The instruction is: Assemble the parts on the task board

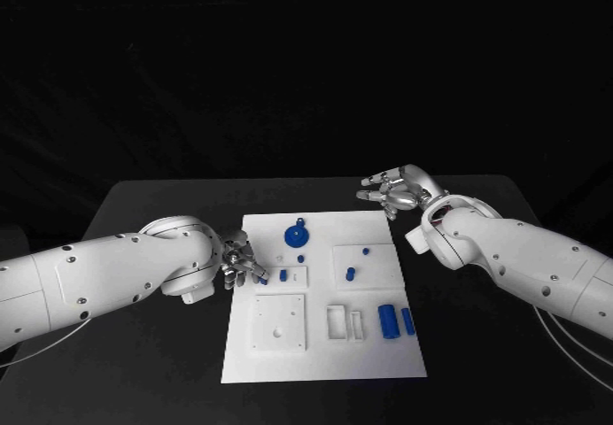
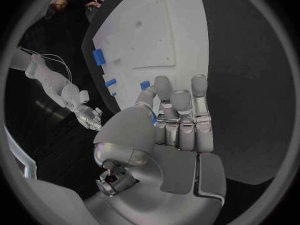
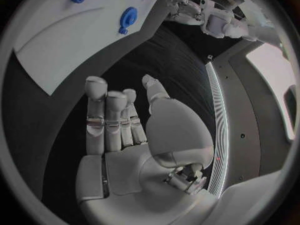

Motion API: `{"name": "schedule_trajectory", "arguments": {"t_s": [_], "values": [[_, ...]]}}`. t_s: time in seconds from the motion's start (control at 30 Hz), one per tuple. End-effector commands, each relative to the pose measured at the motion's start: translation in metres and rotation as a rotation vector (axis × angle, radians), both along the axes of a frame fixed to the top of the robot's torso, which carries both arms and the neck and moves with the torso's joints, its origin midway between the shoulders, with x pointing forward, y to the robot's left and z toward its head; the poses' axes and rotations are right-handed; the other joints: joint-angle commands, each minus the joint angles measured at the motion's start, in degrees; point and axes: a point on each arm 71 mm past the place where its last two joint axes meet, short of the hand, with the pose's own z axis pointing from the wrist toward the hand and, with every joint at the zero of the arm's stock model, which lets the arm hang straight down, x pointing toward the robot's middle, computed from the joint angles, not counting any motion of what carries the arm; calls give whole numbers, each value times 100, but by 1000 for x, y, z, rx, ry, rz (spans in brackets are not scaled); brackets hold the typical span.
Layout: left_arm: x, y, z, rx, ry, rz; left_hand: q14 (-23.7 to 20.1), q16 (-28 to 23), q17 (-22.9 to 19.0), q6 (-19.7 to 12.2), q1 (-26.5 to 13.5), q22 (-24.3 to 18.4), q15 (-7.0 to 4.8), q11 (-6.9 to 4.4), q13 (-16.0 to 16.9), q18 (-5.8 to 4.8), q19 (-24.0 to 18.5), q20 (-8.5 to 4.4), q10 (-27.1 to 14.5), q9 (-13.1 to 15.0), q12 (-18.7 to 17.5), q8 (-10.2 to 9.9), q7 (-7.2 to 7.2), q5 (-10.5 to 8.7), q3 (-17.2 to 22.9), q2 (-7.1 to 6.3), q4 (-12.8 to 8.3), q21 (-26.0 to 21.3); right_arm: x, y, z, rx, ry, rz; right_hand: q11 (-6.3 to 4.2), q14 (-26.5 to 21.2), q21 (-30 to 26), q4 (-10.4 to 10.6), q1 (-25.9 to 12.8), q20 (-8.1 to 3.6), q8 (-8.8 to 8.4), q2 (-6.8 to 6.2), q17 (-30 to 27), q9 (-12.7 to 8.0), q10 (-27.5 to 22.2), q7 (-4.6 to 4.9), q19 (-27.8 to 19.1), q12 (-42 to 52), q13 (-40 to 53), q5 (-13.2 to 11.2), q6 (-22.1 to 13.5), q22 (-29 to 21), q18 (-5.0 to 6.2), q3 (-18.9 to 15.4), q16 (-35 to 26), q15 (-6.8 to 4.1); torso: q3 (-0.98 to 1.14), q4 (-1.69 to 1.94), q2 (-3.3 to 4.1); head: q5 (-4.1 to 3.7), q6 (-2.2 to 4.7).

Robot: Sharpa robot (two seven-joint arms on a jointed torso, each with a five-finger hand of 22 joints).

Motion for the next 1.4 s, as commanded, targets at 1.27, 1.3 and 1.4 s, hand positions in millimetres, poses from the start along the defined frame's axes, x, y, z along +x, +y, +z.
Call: {"name": "schedule_trajectory", "arguments": {"t_s": [1.27, 1.3, 1.4], "values": [[5, -8, 4, 7, -49, -19, 57, -34, 26, 376, 6, 102, 7, -76, -16, 22, 20, 11, 247, -15, 35, -15, -346, 39, 562, 20, -597, 35, -1, 3, -1, 2, 0, 16, -1, -2, 36, 43, -43, -20, -7, -25, 9, 5, -6, 0, 55, 20, 7, 23, 38, 342, 80, 6, 18, 3, 4, 3, -4, -24, 5], [6, -8, 4, 6, -49, -19, 57, -34, 26, 376, 6, 102, 7, -76, -16, 22, 20, 11, 247, -15, 35, -15, -346, 39, 562, 20, -597, 35, -1, 3, -1, 2, 0, 16, -1, -2, 36, 43, -43, -20, -7, -25, 9, 5, -6, 0, 55, 20, 7, 23, 38, 342, 80, 6, 18, 3, 4, 3, -4, -25, 6], [6, -8, 4, 6, -51, -20, 57, -34, 26, 376, 6, 102, 7, -76, -16, 22, 20, 11, 247, -15, 35, -15, -346, 39, 562, 20, -597, 35, -1, 3, -1, 2, 0, 17, -1, -2, 36, 43, -43, -20, -7, -25, 9, 5, -6, 0, 55, 20, 7, 23, 38, 342, 80, 6, 18, 3, 4, 4, -3, -27, 4]]}}
